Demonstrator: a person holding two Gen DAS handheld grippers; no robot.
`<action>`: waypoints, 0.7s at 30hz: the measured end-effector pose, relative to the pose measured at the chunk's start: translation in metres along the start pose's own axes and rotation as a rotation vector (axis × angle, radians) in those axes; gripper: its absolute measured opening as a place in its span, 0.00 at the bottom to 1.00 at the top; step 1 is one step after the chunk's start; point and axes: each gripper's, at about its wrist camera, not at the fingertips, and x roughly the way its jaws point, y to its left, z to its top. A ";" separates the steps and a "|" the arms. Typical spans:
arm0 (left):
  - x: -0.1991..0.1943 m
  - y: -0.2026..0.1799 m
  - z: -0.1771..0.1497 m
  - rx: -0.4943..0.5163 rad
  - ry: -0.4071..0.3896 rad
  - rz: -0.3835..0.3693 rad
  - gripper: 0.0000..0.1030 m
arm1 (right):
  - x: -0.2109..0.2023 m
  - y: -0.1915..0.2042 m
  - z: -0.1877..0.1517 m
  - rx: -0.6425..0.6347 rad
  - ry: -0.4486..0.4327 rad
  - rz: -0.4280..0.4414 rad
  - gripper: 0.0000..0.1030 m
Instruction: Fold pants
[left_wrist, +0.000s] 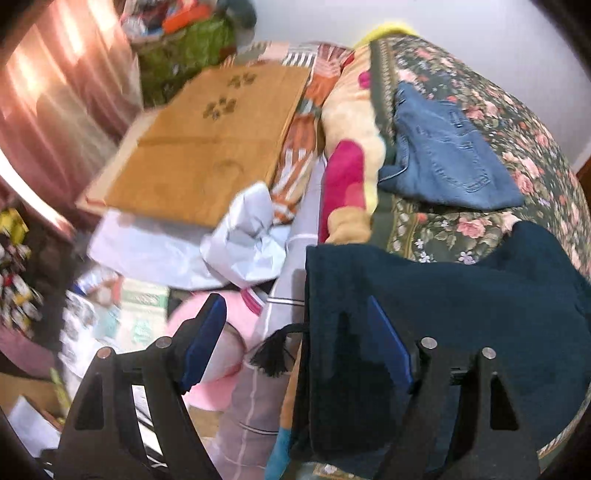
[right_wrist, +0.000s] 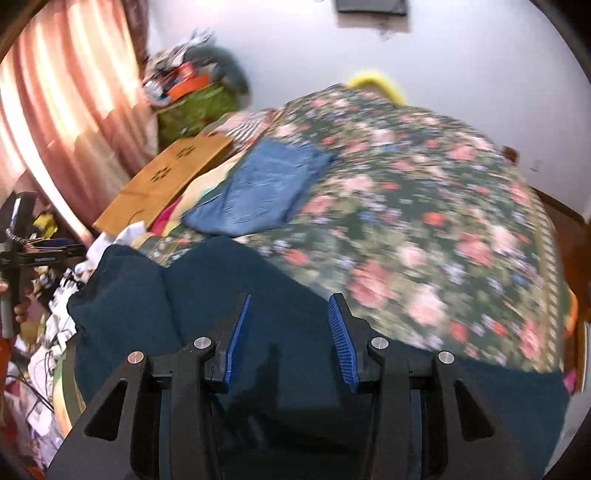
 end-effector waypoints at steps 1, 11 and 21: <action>0.008 0.001 0.001 -0.017 0.020 -0.029 0.76 | 0.013 0.009 0.006 -0.027 0.020 0.017 0.38; 0.050 -0.023 0.009 0.014 0.087 -0.187 0.37 | 0.096 0.046 0.043 -0.146 0.168 0.062 0.38; 0.033 -0.027 -0.004 0.056 0.058 -0.145 0.22 | 0.134 0.056 0.048 -0.163 0.247 0.118 0.35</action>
